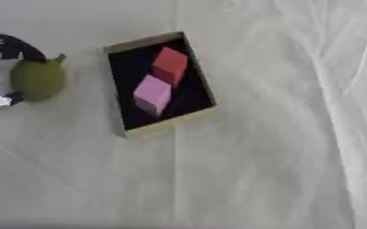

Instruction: Pick up objects on the table and place them in the box.

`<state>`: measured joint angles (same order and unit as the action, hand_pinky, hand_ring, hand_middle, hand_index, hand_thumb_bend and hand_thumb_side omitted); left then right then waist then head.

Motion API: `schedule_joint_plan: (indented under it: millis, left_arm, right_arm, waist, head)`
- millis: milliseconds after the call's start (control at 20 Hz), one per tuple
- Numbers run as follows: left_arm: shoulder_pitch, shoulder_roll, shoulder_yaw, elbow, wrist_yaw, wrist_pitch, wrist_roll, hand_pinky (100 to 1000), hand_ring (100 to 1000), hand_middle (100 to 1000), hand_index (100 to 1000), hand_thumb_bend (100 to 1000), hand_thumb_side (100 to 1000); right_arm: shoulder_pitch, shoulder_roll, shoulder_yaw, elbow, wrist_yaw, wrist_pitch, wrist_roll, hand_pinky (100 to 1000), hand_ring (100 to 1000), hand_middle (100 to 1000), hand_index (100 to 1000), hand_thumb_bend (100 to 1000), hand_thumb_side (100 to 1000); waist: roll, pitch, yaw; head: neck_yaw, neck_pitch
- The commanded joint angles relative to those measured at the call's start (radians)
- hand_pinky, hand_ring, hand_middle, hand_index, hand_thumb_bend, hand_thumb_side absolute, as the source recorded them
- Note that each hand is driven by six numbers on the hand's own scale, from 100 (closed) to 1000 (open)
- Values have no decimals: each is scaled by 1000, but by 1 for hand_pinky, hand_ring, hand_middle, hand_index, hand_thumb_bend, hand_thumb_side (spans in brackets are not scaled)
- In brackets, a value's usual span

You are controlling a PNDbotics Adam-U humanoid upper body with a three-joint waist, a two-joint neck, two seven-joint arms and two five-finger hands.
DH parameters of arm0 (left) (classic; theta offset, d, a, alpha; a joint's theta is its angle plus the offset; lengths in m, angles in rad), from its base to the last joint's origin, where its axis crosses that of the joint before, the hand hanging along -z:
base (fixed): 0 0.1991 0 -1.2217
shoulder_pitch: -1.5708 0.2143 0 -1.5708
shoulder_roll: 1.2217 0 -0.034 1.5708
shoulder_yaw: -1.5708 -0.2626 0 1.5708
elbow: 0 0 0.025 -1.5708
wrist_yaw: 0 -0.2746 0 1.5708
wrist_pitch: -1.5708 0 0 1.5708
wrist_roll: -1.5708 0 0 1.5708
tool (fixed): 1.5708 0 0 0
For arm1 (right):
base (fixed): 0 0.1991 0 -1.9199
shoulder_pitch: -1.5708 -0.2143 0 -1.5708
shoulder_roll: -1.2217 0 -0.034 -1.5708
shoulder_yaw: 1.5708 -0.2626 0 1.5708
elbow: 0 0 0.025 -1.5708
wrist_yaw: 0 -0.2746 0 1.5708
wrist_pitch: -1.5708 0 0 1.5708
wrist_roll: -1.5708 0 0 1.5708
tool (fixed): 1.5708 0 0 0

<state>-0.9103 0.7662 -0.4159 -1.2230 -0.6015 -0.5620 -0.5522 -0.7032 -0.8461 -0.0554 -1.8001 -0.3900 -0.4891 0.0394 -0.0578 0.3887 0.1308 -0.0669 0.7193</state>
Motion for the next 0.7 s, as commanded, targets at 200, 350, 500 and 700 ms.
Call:
schedule_joint_plan:
  millis: [200,350,500,700]
  left_arm:
    - [-30,-7,17,17,-72,-345,-287,956,921,811,919,290,419]
    - [-36,-19,22,32,-98,-345,-243,917,891,765,904,238,402]
    - [-45,-29,28,50,-111,-345,-206,871,846,714,876,207,398]
    - [-57,-41,37,66,-134,-345,-147,773,744,603,790,197,392]
  right_arm:
    - [-6,-16,-20,2,-13,3,9,892,827,777,813,100,523]
    - [-3,-15,-22,4,-15,7,14,892,827,774,812,100,523]
    - [-1,-14,-24,6,-16,11,18,893,826,771,812,100,523]
    - [1,-13,-27,7,-20,13,21,893,826,770,811,100,523]
  waist:
    - [1,-18,-1]
    - [1,-16,0]
    - [0,-15,2]
    - [0,-13,0]
  head:
    - [6,-12]
    - [7,-13]
    - [8,-16]
    - [8,-18]
